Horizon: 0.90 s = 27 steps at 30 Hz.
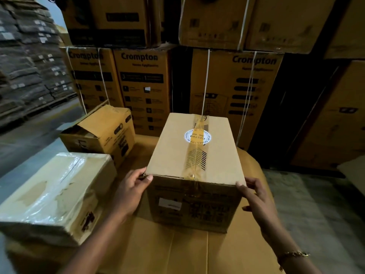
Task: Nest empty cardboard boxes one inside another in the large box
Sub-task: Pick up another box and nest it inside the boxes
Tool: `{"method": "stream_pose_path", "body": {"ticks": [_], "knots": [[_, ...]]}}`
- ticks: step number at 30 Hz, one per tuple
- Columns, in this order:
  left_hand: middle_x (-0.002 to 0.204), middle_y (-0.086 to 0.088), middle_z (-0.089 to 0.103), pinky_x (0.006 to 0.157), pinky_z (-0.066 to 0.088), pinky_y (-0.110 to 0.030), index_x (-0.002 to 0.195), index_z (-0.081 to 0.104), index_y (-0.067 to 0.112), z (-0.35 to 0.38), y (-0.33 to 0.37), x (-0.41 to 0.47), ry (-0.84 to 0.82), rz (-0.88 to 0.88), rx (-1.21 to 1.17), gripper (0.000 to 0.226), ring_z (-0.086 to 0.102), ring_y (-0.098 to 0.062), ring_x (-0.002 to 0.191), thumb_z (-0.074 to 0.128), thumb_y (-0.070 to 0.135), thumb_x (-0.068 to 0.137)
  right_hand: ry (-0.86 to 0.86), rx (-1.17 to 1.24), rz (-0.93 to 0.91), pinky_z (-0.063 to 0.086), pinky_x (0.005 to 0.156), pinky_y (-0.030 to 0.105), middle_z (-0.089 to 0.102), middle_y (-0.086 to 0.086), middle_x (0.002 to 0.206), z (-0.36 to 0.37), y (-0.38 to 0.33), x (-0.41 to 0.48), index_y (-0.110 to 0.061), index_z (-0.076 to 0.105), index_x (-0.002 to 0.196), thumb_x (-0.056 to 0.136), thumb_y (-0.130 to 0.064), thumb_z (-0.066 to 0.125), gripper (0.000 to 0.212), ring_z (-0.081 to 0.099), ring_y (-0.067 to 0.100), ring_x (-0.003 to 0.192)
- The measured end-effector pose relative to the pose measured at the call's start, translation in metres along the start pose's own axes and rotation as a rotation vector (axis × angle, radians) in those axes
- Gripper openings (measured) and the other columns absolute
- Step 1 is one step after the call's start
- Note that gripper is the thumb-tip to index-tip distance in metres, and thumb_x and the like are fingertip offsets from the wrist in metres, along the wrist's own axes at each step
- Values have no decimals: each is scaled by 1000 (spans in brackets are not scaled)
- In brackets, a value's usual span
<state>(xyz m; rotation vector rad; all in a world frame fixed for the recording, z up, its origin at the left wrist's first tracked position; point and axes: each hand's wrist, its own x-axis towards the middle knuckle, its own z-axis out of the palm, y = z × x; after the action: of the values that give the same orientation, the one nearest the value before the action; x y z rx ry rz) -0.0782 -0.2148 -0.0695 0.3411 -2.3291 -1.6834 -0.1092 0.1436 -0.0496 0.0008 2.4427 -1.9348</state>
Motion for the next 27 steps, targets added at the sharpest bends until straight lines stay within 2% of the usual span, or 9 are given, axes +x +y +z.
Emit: {"method": "stream_pose_path", "body": {"ticks": [4,7,9,12,15,18,22,24,27], "knots": [[116,10,66,89,56,-55,109,66,47,-7,1,-13,-21,-1,77,61,66,-15,106,60,88,64,40,-63,-16,50,69,33,64,-9,115,-10,1,-18,-36,57,111,82,-69,60,45,64,12,101],[97,4,71,81,57,-50,91,67,36,-13,20,-14,-36,-30,68,47,68,-20,92,61,77,68,-1,-122,54,54,72,37,66,-2,111,-20,-5,-14,-28,59,108,92,-52,58,29,66,18,95],[103,-1,70,80,54,-43,95,66,30,-8,34,-1,-58,-84,28,36,65,-20,94,62,64,82,-63,-134,140,55,76,37,62,-1,116,-21,-14,2,-26,57,116,94,-49,58,32,64,19,98],[132,-4,60,86,47,-36,129,57,24,3,55,27,-213,-277,21,62,58,-22,112,68,62,81,-139,-152,297,55,80,41,54,1,120,-13,-32,37,-26,48,125,91,-50,64,45,58,20,99],[124,-12,68,99,51,-46,133,57,14,9,60,49,-394,-463,-57,124,65,-32,112,87,75,30,-189,-136,465,58,84,47,61,10,117,1,-39,67,-17,50,120,75,-60,74,67,64,30,102],[112,-16,74,102,50,-50,122,65,10,15,50,62,-442,-504,-139,119,69,-36,108,93,67,21,-200,-51,497,54,98,51,72,18,109,8,-39,80,-11,59,118,43,-70,82,98,72,36,99],[101,-14,77,79,58,-37,115,69,8,21,49,65,-450,-423,-174,97,73,-33,96,93,60,37,-157,-33,453,61,75,40,73,17,110,5,-34,82,-11,56,126,13,-76,86,134,74,34,94],[99,-11,76,79,57,-36,114,68,9,20,48,67,-433,-364,-159,82,72,-28,91,90,56,51,-135,-42,412,61,73,38,71,15,114,5,-36,81,-13,53,131,25,-77,85,128,74,33,96],[110,-6,73,87,56,-41,119,59,19,21,45,70,-388,-272,-152,85,70,-25,101,88,62,52,-66,-30,300,59,85,43,69,8,117,6,-35,79,-20,50,136,62,-66,80,92,71,29,100]]}}
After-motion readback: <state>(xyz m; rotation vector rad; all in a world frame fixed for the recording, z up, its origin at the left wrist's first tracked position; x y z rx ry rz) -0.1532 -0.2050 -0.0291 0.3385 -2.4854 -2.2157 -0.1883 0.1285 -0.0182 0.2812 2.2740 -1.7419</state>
